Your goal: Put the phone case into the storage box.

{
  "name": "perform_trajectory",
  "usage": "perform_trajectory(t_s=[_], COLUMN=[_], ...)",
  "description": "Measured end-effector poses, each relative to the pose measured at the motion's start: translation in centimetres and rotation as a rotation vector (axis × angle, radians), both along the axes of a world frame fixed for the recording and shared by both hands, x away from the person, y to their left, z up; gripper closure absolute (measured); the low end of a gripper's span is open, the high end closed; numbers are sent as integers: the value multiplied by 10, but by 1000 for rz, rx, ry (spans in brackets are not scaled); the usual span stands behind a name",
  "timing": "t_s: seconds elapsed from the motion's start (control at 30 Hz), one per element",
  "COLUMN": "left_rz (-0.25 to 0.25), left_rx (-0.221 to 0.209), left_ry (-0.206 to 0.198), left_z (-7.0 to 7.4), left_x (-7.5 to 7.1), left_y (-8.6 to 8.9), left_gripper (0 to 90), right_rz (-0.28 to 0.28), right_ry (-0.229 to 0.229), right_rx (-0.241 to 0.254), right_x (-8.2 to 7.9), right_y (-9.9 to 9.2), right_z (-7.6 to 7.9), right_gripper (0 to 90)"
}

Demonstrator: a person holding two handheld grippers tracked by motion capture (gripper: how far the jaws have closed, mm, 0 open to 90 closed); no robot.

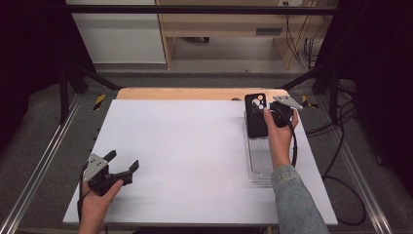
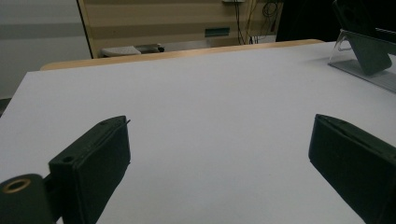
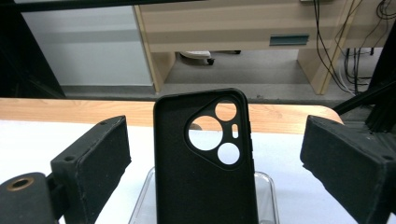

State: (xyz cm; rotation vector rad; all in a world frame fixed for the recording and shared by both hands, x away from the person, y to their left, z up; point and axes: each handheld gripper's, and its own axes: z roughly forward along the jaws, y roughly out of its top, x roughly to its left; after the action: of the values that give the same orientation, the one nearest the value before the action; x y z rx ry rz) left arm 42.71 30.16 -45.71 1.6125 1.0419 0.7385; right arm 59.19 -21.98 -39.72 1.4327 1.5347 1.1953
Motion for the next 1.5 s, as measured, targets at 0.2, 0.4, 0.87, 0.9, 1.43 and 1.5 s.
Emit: perform_trajectory(t_s=[0.2, 0.4, 0.87, 0.9, 1.43, 1.5], left_rz=[-1, -13, -18, -17, -29, -28], left_rx=[1, 2, -3, -2, 8, 8], left_ry=[-2, -19, -37, -37, -41, -42], left_z=[0, 1, 2, 2, 2, 2], left_x=[0, 0, -1, -1, -1, -1], left_y=[0, 0, 1, 1, -1, -1], left_gripper=[55, 46, 34, 34, 33, 33], right_rz=[8, 25, 75, 75, 88, 88], right_ry=[0, -2, -16, -16, -50, -52], right_rx=[0, 9, -1, -1, 25, 25], right_x=[-3, -5, -14, -14, -31, -33], right_y=[-1, -1, 5, 5, 0, 0], right_z=[1, 2, 8, 8, 13, 14], right_gripper=[81, 74, 68, 68, 69, 69])
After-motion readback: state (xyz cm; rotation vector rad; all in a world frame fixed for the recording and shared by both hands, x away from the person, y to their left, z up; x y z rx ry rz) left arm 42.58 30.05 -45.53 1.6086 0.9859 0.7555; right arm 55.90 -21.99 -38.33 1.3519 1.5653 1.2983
